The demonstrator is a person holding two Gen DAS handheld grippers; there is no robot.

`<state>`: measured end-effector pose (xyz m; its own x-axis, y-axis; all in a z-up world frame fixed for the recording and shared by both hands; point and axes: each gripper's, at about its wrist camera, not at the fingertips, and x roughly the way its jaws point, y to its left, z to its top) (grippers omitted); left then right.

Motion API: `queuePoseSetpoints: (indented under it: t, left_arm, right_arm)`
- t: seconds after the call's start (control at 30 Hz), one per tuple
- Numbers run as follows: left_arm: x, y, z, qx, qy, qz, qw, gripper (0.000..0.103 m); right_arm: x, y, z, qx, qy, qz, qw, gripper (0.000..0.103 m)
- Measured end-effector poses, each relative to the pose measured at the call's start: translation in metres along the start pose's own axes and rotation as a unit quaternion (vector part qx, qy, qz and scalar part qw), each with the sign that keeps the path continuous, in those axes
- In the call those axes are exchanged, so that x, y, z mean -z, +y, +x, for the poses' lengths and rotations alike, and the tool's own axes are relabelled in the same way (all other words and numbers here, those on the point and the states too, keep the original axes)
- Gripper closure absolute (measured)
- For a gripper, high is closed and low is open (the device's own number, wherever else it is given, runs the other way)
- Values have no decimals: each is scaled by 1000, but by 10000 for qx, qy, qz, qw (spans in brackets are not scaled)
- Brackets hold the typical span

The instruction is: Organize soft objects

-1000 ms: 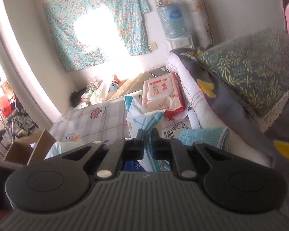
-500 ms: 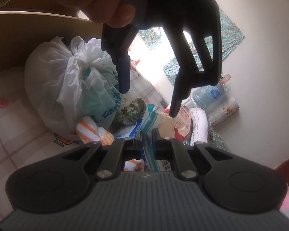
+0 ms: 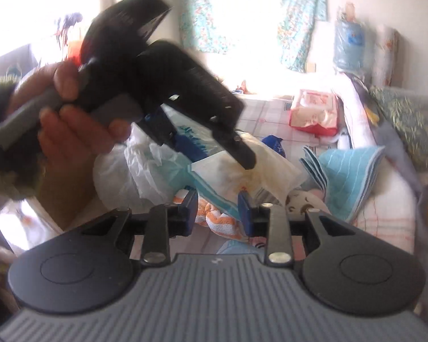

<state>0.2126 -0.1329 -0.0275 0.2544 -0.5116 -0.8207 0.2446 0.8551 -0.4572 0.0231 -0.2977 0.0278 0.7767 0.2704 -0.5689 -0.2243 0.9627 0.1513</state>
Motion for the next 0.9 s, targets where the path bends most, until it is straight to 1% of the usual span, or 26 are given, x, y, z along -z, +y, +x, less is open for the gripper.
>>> queuePoseSetpoints:
  t: [0.03, 0.07, 0.1, 0.13, 0.2, 0.23, 0.27, 0.3, 0.33, 0.37, 0.5, 0.57, 0.63, 0.67, 0.7, 0.73, 0.77, 0.8, 0.9]
  left_arm:
    - [0, 0, 1, 9, 6, 20, 10000, 42]
    - [0, 0, 1, 32, 14, 41, 10000, 43]
    - [0, 1, 1, 48, 26, 58, 10000, 45]
    - [0, 1, 2, 64, 36, 64, 10000, 46]
    - [1, 3, 2, 122, 35, 72, 9999, 49]
    - [0, 3, 2, 153, 38, 82, 9998, 52]
    - [0, 4, 2, 166, 41, 94, 9998, 53]
    - [1, 4, 2, 183, 38, 119, 9998, 54]
    - [1, 4, 2, 192, 34, 152, 9997, 56]
    - [1, 4, 3, 192, 34, 177, 9997, 57]
    - [0, 4, 5, 217, 49, 274, 9994, 60]
    - [1, 5, 6, 189, 44, 313, 9993, 63]
    - [1, 6, 8, 179, 60, 332, 9993, 64]
    - [1, 6, 8, 197, 60, 319, 9993, 65]
    - [1, 6, 8, 218, 60, 313, 9993, 68]
    - [1, 5, 8, 247, 55, 316, 9992, 72]
    - [1, 4, 9, 237, 43, 321, 9992, 73]
    - [2, 2, 9, 200, 19, 338, 9992, 74]
    - [3, 0, 7, 235, -34, 304, 9993, 77]
  right_arm:
    - [-1, -19, -7, -148, -78, 541, 9984, 68]
    - [-1, -39, -11, -254, -169, 1109, 9934, 65]
    - [1, -61, -13, -323, -281, 1757, 9835, 56]
    - [3, -78, -13, -371, -348, 2248, 9731, 49]
    - [10, -109, -8, -547, -481, 3218, 9440, 48]
    - [16, -123, 0, -700, -527, 3689, 9253, 48]
    - [18, -130, 4, -783, -544, 3917, 9151, 48]
    - [21, -136, 18, -870, -534, 4146, 9043, 48]
    - [21, -139, 24, -896, -490, 4252, 8993, 48]
    - [23, -140, 40, -920, -413, 4334, 8955, 47]
    - [18, -136, 68, -952, -21, 4346, 8956, 48]
    - [16, -130, 77, -975, 71, 4255, 8997, 48]
    - [10, -129, 85, -936, 137, 4167, 9041, 49]
    - [4, -132, 93, -943, 180, 4162, 9042, 50]
    - [3, -130, 95, -939, 214, 4158, 9043, 54]
    - [1, -130, 100, -895, 275, 4137, 9056, 61]
    - [1, -127, 104, -859, 340, 4097, 9075, 65]
    - [1, -124, 106, -806, 399, 4075, 9088, 68]
    - [-1, -117, 105, -692, 325, 3976, 9144, 74]
